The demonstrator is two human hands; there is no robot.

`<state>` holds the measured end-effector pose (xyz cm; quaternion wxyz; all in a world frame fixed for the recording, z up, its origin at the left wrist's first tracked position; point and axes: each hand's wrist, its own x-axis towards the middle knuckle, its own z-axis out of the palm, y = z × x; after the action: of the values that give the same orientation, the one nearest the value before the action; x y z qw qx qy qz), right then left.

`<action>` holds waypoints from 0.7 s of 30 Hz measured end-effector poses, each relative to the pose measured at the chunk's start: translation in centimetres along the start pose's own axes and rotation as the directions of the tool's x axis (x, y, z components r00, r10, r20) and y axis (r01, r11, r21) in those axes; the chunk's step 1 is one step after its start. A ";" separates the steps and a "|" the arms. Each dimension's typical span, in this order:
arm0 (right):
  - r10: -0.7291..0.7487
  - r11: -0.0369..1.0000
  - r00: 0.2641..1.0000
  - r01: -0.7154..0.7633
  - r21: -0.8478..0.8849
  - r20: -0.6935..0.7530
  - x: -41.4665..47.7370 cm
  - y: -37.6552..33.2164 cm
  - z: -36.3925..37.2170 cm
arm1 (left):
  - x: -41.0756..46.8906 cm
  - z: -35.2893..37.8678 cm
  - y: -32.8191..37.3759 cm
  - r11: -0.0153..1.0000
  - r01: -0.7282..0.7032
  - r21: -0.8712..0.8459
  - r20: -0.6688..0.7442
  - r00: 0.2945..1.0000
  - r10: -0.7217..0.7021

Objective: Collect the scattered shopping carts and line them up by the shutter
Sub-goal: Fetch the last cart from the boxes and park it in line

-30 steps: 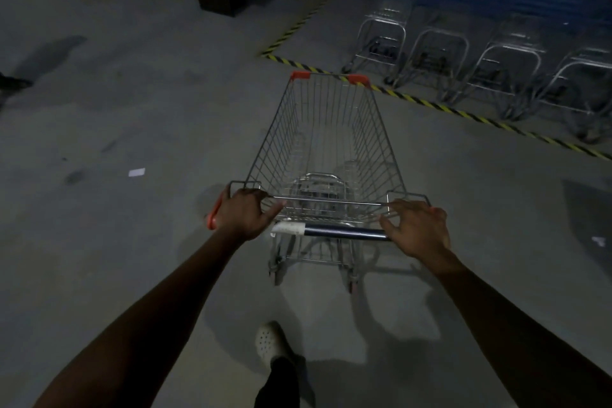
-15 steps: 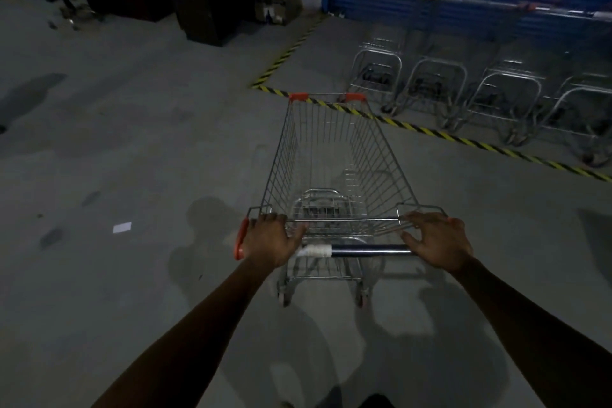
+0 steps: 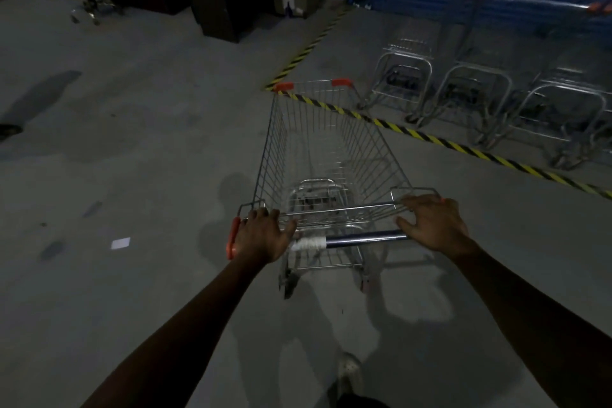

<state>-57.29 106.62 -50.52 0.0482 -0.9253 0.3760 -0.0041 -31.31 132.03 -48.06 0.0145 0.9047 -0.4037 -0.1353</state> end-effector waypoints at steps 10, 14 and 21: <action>-0.067 0.998 0.995 0.066 0.007 0.080 14.8 -0.1 -1.7 | 11.5 -3.0 0.2 0.994 0.091 -0.056 -0.036 0.995 -0.093; -0.068 0.998 0.995 0.068 0.000 0.075 20.7 -0.9 -1.3 | 17.4 -4.3 -1.3 0.995 0.079 -0.059 -0.056 0.995 -0.082; -0.030 0.999 0.999 0.030 0.022 0.035 31.9 -3.8 -0.6 | 30.2 -7.6 -5.3 0.999 0.024 -0.038 -0.069 0.997 -0.027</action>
<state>-31.76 87.06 -50.47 0.0647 -0.9302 0.3611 0.0072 -6.25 112.82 -48.45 0.0436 0.9135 -0.3887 -0.1116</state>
